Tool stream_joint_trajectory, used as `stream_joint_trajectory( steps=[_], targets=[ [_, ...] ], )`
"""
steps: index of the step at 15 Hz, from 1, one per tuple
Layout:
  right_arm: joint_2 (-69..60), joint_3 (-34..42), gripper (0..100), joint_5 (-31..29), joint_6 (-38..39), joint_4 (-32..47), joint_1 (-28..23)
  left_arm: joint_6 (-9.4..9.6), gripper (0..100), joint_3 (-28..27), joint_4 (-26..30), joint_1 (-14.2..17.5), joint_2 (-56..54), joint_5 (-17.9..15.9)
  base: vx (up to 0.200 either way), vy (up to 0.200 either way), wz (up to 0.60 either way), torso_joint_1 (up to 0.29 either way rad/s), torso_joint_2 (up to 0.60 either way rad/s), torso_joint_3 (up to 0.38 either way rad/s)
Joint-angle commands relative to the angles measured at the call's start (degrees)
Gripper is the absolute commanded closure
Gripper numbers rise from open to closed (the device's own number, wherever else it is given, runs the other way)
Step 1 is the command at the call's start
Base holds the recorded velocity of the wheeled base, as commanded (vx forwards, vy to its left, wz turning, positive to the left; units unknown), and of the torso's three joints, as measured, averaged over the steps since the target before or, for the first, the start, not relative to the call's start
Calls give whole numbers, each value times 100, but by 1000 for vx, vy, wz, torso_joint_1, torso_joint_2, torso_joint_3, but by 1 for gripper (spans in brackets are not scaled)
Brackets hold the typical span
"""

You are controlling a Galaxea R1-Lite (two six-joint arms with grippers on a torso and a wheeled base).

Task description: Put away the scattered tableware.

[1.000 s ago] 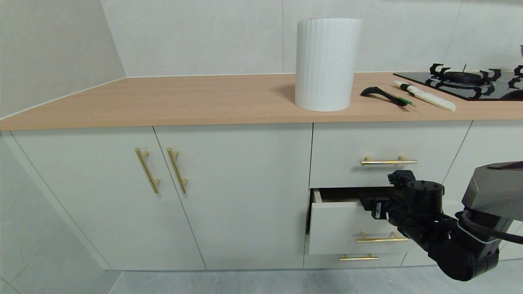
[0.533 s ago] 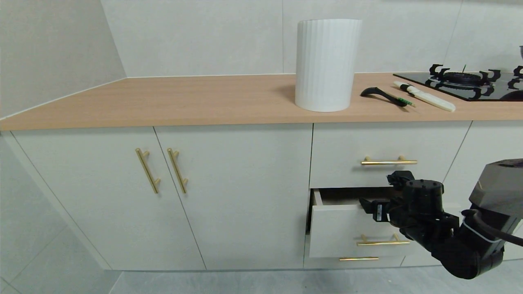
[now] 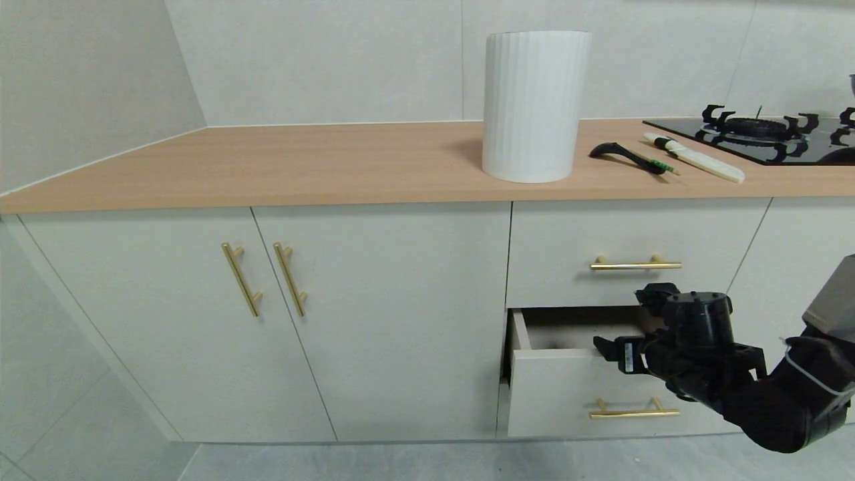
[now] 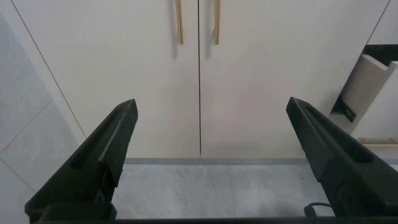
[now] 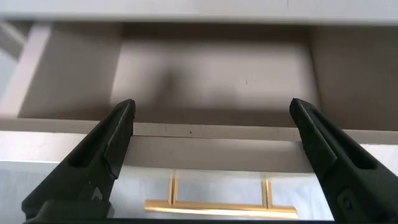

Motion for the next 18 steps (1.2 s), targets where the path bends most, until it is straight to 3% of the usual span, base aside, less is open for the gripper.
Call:
stream_joint_trajectory(
  steps=[1, 5, 10, 18],
  targets=[
    [-356, 4, 0, 106, 41, 270, 50, -4, 0, 0, 1, 1, 0, -1, 0, 0, 0, 0, 0, 0],
    [-971, -58, 0, 449, 41, 1386, 59, -4, 0, 0, 1, 1, 9, 8, 0, 0, 0, 0, 0, 0],
    [-1516, -313, 0, 519, 33, 3118, 437, -4, 0, 0, 1, 1, 9, -1, 0, 0, 0, 0, 0, 0],
    [-1735, -603, 0, 519, -38, 4541, 595, -4, 0, 0, 1, 1, 9, 8, 0, 0, 0, 0, 0, 0]
  ],
)
